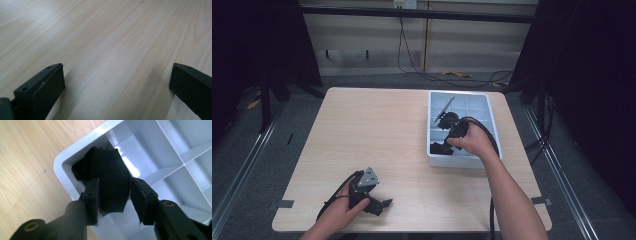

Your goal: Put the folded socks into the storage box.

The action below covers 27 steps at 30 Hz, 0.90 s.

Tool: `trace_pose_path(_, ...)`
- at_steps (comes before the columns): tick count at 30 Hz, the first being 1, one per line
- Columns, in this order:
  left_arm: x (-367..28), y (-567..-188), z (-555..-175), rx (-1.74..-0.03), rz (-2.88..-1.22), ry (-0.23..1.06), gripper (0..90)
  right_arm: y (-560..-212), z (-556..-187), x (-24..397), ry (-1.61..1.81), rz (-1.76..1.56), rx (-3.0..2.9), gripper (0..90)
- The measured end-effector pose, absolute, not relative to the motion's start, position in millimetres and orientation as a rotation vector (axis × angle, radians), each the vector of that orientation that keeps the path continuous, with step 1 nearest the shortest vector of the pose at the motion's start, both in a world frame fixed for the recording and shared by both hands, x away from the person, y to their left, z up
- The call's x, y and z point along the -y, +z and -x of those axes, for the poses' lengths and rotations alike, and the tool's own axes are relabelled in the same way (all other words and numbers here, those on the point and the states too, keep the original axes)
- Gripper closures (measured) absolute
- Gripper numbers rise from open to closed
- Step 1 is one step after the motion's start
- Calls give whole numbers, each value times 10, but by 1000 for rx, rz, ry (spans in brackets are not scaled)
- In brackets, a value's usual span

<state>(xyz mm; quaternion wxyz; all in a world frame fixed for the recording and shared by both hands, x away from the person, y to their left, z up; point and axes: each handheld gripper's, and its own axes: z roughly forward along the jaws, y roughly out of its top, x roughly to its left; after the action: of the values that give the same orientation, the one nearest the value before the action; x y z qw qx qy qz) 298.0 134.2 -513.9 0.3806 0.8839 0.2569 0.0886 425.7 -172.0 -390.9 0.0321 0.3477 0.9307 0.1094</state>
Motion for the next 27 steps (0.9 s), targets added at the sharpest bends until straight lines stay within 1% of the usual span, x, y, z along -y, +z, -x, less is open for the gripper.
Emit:
trace_pose_path(4, -1342, -5139, -2980, -656, -2256, 226, 0, -3883, -4242, 1733, 352, -1078, -2861, 529)
trace_pose_path(9, -1342, -5139, -2979, -656, -2256, 226, 0, -3812, -4253, 1736, 346, -1088, -2844, 438)
trace_pose_path(15, -1344, -5138, -2979, -656, -2257, 228, 0, -3733, -4213, 1747, 390, -1103, -2824, 377)
trace_pose_path(20, -1344, -5138, -2978, -655, -2257, 228, 0, -3709, -4167, 1772, 394, -1121, -2820, 331)
trace_pose_path(27, -1350, -5139, -2974, -649, -2257, 228, 0, -3649, -4093, 1840, 401, -1159, -2804, 310)
